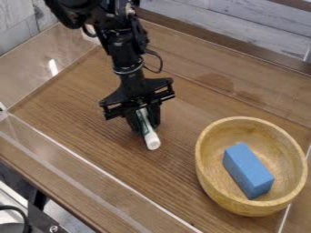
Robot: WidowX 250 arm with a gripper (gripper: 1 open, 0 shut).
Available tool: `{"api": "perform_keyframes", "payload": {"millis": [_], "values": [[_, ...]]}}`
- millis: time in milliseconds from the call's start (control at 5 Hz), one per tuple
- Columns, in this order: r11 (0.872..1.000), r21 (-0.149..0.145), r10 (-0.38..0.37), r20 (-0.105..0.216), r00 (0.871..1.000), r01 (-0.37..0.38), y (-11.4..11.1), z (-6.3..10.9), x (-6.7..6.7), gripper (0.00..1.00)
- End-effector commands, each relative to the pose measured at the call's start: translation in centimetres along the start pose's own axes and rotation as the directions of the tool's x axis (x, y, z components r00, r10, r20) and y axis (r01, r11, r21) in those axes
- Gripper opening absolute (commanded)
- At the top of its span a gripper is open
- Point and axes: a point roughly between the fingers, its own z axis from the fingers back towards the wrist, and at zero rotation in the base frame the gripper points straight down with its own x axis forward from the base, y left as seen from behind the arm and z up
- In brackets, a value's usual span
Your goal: Put the green marker in the brown bowl
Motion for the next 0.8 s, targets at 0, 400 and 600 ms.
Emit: {"api": "perform_keyframes", "payload": {"millis": [0, 400, 600], "values": [[0.999, -0.009, -0.041, 0.064, 0.997, 0.041, -0.58, 0.95, 0.86, 0.0], [0.996, 0.017, -0.091, 0.108, 0.99, 0.089, -0.54, 0.93, 1.25, 0.0], [0.993, 0.032, -0.113, 0.125, 0.986, 0.109, -0.54, 0.81, 1.41, 0.0]]}}
